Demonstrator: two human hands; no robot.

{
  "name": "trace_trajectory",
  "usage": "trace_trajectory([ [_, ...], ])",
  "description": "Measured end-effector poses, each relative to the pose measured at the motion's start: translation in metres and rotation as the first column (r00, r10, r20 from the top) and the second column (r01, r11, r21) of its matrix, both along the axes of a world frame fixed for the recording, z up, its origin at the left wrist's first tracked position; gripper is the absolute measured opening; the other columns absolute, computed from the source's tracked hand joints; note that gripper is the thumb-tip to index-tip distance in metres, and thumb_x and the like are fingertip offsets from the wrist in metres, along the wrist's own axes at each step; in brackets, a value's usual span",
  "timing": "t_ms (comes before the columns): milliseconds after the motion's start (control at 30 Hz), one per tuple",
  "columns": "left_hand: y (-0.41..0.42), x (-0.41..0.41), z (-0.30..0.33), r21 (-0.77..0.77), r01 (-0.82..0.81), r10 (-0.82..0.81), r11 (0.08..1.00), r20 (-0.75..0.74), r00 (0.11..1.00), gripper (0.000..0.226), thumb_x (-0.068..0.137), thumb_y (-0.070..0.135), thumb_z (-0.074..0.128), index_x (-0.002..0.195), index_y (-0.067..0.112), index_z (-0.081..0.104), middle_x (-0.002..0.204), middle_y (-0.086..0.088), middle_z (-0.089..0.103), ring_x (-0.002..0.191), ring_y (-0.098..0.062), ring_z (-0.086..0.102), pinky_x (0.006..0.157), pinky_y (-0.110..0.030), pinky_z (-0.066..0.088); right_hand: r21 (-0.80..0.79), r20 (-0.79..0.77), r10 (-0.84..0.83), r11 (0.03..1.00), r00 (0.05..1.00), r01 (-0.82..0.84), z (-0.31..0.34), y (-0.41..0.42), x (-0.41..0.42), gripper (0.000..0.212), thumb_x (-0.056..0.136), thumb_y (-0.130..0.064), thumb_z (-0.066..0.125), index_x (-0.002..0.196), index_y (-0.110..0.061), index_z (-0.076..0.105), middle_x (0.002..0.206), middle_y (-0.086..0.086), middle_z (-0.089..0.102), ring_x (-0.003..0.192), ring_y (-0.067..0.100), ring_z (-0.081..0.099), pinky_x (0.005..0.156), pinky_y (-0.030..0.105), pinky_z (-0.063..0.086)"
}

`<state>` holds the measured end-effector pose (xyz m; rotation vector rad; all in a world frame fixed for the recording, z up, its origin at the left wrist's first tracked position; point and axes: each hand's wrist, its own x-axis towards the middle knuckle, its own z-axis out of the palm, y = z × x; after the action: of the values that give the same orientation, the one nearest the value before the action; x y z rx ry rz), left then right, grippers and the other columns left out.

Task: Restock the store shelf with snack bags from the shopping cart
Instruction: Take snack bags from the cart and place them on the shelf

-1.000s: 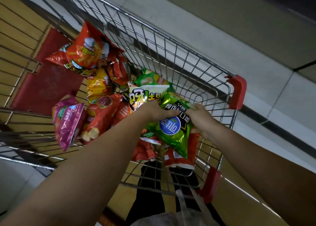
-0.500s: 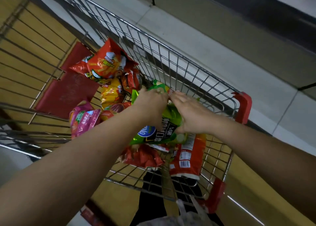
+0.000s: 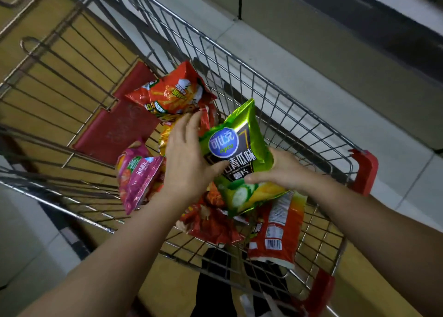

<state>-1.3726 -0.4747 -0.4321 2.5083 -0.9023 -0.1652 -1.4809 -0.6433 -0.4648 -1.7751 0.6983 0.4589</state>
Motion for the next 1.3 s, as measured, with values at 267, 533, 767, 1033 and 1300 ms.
trace_trajectory([
  [267, 0.031, 0.005, -0.030, -0.043, -0.500, 0.166, 0.865, -0.915, 0.367, 0.118, 0.037, 0.055, 0.091, 0.136, 0.016, 0.040, 0.121, -0.006, 0.065, 0.107, -0.023, 0.065, 0.094, -0.047, 0.052, 0.526, -0.057, -0.194, 0.828, 0.979, 0.195, -0.008, 0.050, 0.012, 0.052, 0.055, -0.029, 0.076, 0.104, -0.030, 0.060, 0.110, 0.002, 0.069, 0.099, 0.020, 0.066, 0.091, 0.038, 0.051],
  [533, 0.052, 0.026, -0.042, -0.020, -0.492, 0.236, 0.870, -0.860, 0.452, 0.090, 0.039, 0.032, 0.094, 0.119, 0.013, 0.058, 0.105, -0.005, 0.072, 0.091, -0.020, 0.071, 0.081, -0.039, 0.057, 0.402, -0.116, -0.154, 0.896, 0.981, 0.188, -0.024, 0.056, 0.011, 0.065, 0.076, -0.037, 0.069, 0.133, -0.020, 0.045, 0.126, 0.006, 0.058, 0.110, 0.021, 0.058, 0.084, 0.032, 0.050],
  [767, 0.055, 0.038, -0.053, 0.138, -0.485, 0.422, 0.863, -0.724, 0.545, 0.092, 0.053, 0.034, 0.090, 0.130, 0.015, 0.043, 0.115, -0.002, 0.065, 0.102, -0.023, 0.064, 0.092, -0.045, 0.052, -0.087, -0.166, -0.406, 0.914, 0.898, 0.397, -0.048, 0.041, -0.001, 0.050, 0.089, -0.018, 0.060, 0.135, -0.011, 0.042, 0.129, 0.011, 0.053, 0.094, 0.020, 0.054, 0.061, 0.023, 0.039],
  [1033, 0.050, 0.035, -0.062, 0.134, -0.511, 0.443, 0.849, -0.708, 0.550, 0.090, 0.061, 0.026, 0.088, 0.134, 0.015, 0.037, 0.123, -0.005, 0.060, 0.111, -0.026, 0.059, 0.099, -0.046, 0.047, 0.138, -0.293, -0.467, 0.843, 0.834, 0.520, -0.071, 0.046, 0.000, 0.081, 0.083, -0.023, 0.068, 0.147, -0.012, 0.019, 0.144, 0.010, 0.039, 0.127, 0.025, 0.041, 0.090, 0.029, 0.034],
  [1300, 0.045, 0.036, -0.064, 0.143, -0.469, 0.424, 0.872, -0.698, 0.576, 0.103, 0.048, 0.041, 0.090, 0.133, 0.019, 0.037, 0.119, 0.000, 0.063, 0.107, -0.024, 0.061, 0.096, -0.048, 0.049, 0.248, -0.385, -0.492, 0.760, 0.781, 0.601, -0.080, 0.049, 0.017, 0.074, 0.070, -0.032, 0.079, 0.132, -0.011, 0.045, 0.129, 0.006, 0.055, 0.115, 0.023, 0.050, 0.098, 0.036, 0.038],
])
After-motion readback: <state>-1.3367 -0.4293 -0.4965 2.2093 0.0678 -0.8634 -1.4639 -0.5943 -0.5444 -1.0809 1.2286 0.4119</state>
